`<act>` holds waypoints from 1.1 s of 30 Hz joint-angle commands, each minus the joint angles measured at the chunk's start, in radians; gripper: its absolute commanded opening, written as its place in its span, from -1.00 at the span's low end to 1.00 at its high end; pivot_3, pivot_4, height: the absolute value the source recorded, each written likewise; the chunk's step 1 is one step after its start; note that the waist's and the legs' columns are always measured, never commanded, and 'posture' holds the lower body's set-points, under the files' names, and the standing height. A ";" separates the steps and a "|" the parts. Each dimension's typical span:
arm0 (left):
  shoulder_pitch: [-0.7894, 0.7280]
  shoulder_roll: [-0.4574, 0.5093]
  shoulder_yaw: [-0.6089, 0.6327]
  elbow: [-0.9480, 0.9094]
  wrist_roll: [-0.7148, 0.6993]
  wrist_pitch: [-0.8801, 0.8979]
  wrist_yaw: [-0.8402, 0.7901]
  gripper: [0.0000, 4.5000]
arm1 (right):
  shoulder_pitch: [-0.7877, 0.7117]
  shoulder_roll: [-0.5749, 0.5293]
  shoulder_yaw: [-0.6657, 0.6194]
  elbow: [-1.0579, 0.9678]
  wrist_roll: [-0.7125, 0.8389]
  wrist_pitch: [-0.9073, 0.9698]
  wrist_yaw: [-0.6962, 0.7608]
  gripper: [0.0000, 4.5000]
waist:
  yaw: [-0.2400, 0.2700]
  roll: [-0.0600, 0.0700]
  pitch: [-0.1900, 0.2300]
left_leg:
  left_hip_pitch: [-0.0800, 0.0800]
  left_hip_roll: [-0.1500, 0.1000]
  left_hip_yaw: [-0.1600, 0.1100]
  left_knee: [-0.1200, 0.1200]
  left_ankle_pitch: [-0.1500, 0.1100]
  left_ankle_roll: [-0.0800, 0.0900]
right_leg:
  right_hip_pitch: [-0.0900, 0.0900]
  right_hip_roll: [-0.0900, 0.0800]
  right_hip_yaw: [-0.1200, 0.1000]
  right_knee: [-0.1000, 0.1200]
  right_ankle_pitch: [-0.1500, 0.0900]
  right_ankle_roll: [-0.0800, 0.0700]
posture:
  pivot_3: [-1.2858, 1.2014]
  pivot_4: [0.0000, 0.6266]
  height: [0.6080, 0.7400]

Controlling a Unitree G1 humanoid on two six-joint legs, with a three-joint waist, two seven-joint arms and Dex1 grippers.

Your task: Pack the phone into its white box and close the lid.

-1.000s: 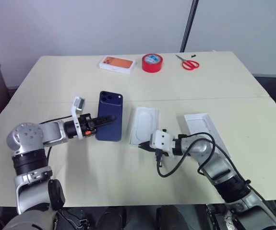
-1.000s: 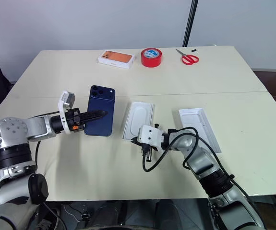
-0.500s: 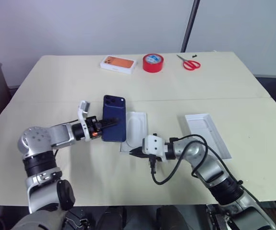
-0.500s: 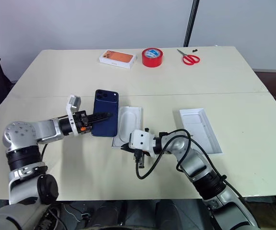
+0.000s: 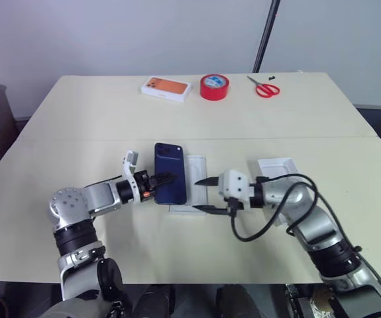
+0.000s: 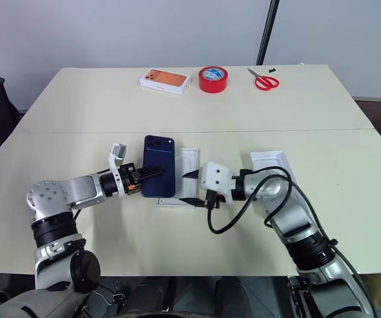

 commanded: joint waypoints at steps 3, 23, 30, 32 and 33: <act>0.010 -0.012 -0.078 -0.028 -0.012 -0.046 -0.034 -0.72 | -0.006 -0.009 -0.048 0.029 0.001 -0.030 -0.039 0.34 | -0.006 0.000 0.000 | 0.000 0.000 0.000 0.000 0.000 0.000 | 0.000 0.000 0.000 0.000 0.000 0.000 | 0.03 -0.52 1.00; -0.018 0.134 -0.178 -0.038 -0.023 -0.051 -0.100 0.67 | -0.020 0.033 -0.015 0.071 -0.005 -0.048 -0.080 0.35 | -0.005 0.000 0.000 | 0.000 0.001 0.000 0.000 0.000 0.000 | 0.000 0.001 0.000 0.000 0.000 0.000 | 0.03 -0.52 1.00; -0.044 0.099 -0.159 -0.022 -0.019 -0.051 -0.076 0.67 | -0.021 0.042 -0.010 0.075 -0.007 -0.047 -0.078 0.35 | -0.004 0.000 0.000 | 0.000 0.000 0.000 0.000 0.000 0.000 | 0.000 0.000 0.000 0.000 0.000 0.000 | 0.03 -0.52 1.00; -0.024 0.096 -0.189 -0.043 -0.007 -0.068 -0.084 0.67 | -0.023 0.043 -0.009 0.079 -0.009 -0.048 -0.079 0.35 | -0.006 0.000 0.000 | 0.000 0.000 0.000 0.000 0.000 0.000 | 0.000 0.000 0.000 0.000 0.000 0.000 | 0.03 -0.52 1.00; -0.025 0.082 -0.182 -0.049 -0.018 -0.063 -0.080 0.67 | -0.025 0.043 -0.010 0.082 -0.009 -0.047 -0.080 0.35 | -0.007 0.000 0.000 | 0.000 0.000 0.000 0.000 0.000 0.000 | 0.000 0.000 0.000 0.000 0.000 0.000 | 0.03 -0.52 1.00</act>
